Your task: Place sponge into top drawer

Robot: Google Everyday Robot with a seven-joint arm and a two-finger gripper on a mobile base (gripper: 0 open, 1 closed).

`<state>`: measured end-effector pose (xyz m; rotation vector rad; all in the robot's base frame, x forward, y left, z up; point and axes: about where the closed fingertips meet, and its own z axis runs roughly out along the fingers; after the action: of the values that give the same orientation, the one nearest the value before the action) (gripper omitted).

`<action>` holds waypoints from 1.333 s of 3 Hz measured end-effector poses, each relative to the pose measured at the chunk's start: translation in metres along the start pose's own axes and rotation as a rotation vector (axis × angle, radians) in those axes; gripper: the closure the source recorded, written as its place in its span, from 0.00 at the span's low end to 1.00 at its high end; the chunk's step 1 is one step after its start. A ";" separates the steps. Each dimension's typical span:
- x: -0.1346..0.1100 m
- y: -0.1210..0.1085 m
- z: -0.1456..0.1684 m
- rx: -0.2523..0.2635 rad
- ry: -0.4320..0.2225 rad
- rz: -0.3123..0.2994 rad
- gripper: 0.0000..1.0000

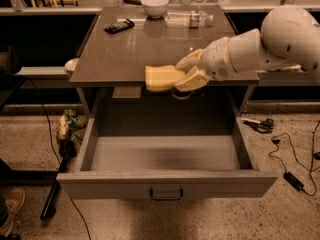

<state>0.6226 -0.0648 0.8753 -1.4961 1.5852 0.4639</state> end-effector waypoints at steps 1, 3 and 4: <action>0.037 0.042 0.000 0.004 0.107 0.063 1.00; 0.051 0.065 0.013 -0.039 0.132 0.085 1.00; 0.076 0.070 0.027 -0.040 0.157 0.149 1.00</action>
Offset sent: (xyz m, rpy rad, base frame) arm -0.0333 -0.0130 -0.0394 -0.0754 0.0634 -0.0657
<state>0.5747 -0.0760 0.7804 -1.4803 1.8284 0.4738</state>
